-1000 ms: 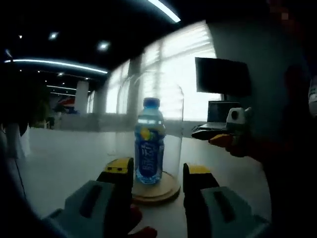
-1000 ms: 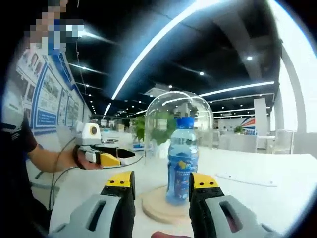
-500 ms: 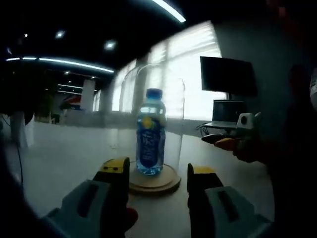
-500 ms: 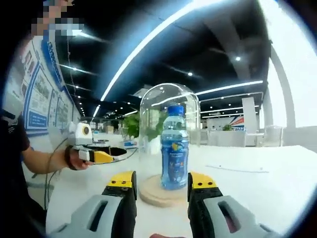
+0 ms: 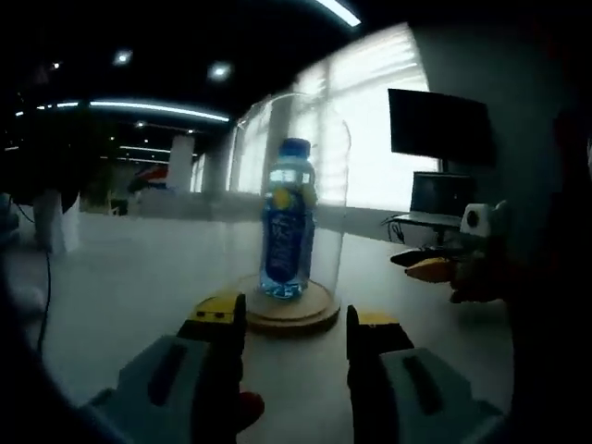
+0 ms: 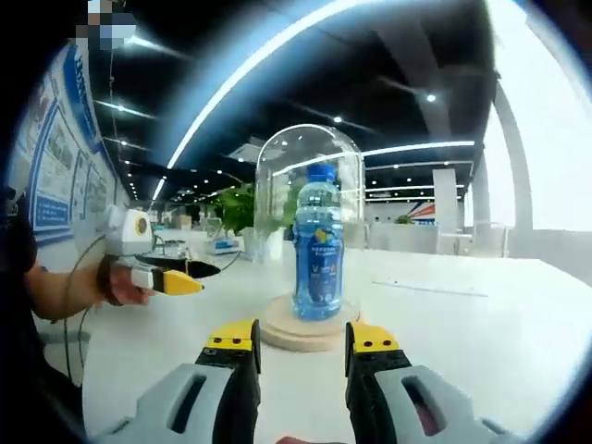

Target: Open the cover put in the Mizone put the cover back on

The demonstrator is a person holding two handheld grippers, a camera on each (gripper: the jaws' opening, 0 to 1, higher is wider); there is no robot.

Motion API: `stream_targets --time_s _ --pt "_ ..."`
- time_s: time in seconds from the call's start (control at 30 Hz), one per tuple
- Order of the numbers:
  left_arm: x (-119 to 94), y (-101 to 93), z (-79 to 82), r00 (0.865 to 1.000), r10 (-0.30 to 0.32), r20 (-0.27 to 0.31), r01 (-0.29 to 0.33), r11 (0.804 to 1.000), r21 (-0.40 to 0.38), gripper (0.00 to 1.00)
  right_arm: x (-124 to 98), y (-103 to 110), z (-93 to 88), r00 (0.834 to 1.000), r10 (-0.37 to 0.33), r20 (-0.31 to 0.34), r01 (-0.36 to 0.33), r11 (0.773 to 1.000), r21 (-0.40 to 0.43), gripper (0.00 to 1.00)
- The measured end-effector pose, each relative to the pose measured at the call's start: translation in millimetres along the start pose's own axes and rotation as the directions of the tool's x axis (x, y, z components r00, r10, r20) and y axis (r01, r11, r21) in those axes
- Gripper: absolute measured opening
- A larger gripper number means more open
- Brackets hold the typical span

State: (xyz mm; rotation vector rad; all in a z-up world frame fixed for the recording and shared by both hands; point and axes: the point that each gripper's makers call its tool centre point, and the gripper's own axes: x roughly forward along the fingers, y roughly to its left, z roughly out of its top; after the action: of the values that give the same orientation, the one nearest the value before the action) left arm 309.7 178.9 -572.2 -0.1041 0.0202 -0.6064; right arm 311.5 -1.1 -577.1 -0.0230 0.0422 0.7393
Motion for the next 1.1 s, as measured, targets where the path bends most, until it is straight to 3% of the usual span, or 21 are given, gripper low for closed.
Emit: stream_targets --time_s 0.27,0.43,0.8,1.1 --pt "-10 5.3 -18.0 0.999 0.015 -0.034 -0.016 1.000 -0.007 0.34 -3 4 -17.7 0.999 -0.001 -0.037 0.001 1.000 0.012 0.29" --pt "-14 4.7 -14.7 1.000 0.008 -0.014 -0.009 1.000 -0.030 0.34 -2 7 -20.4 0.999 0.004 -0.047 -0.004 1.000 0.012 0.27" --pt "-14 6.6 -22.1 0.999 0.007 -0.036 -0.009 0.998 -0.067 0.32 -1 14 -30.5 0.996 0.027 -0.084 -0.024 0.999 0.035 0.26" --pt "-14 5.5 -25.7 0.999 0.015 -0.053 -0.017 0.999 -0.048 0.32 -1 17 -32.3 0.995 0.025 -0.094 -0.023 0.999 0.023 0.26"
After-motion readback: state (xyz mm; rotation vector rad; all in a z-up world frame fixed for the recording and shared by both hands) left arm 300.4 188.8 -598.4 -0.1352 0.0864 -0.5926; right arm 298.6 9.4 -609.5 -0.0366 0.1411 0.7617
